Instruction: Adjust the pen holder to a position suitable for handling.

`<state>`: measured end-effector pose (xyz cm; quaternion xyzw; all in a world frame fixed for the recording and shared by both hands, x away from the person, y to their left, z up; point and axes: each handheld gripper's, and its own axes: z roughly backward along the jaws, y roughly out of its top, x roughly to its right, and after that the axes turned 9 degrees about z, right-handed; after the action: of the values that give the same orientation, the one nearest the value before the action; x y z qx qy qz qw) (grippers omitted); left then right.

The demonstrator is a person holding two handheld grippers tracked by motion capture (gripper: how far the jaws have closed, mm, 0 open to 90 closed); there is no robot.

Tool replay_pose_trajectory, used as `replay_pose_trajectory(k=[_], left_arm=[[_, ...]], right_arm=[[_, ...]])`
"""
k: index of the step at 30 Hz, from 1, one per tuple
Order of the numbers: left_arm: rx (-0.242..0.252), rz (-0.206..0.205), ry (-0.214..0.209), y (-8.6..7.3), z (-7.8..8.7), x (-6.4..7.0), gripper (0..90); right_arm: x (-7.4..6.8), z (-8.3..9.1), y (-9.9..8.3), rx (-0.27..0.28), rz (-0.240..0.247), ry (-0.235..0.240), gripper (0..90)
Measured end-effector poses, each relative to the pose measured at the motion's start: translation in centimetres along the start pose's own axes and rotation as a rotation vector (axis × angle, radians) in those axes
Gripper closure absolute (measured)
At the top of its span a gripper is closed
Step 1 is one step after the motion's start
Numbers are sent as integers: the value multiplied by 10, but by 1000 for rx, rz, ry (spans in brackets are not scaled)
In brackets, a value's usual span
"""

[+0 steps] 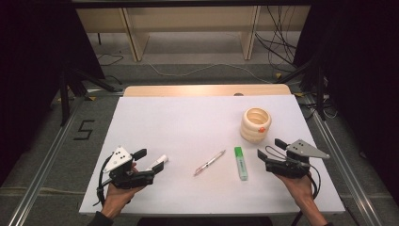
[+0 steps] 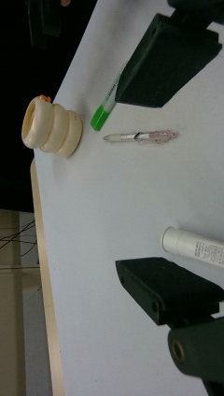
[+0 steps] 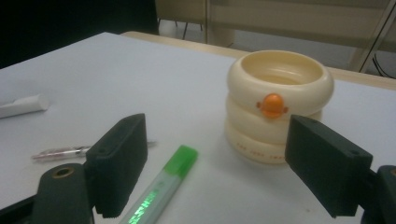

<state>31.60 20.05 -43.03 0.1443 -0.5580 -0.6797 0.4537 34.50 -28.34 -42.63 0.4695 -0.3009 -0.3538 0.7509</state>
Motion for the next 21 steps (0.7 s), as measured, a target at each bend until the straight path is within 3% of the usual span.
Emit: replay_pose_trajectory(k=[14,21], left_arm=[[5,10,7,0,0,-1,161],[5,14,6,1,-1,-1,161]], right_arm=[[53,-17,8,-48,-41,-91,282],[71,-27,6,-89,-70,-156,470]])
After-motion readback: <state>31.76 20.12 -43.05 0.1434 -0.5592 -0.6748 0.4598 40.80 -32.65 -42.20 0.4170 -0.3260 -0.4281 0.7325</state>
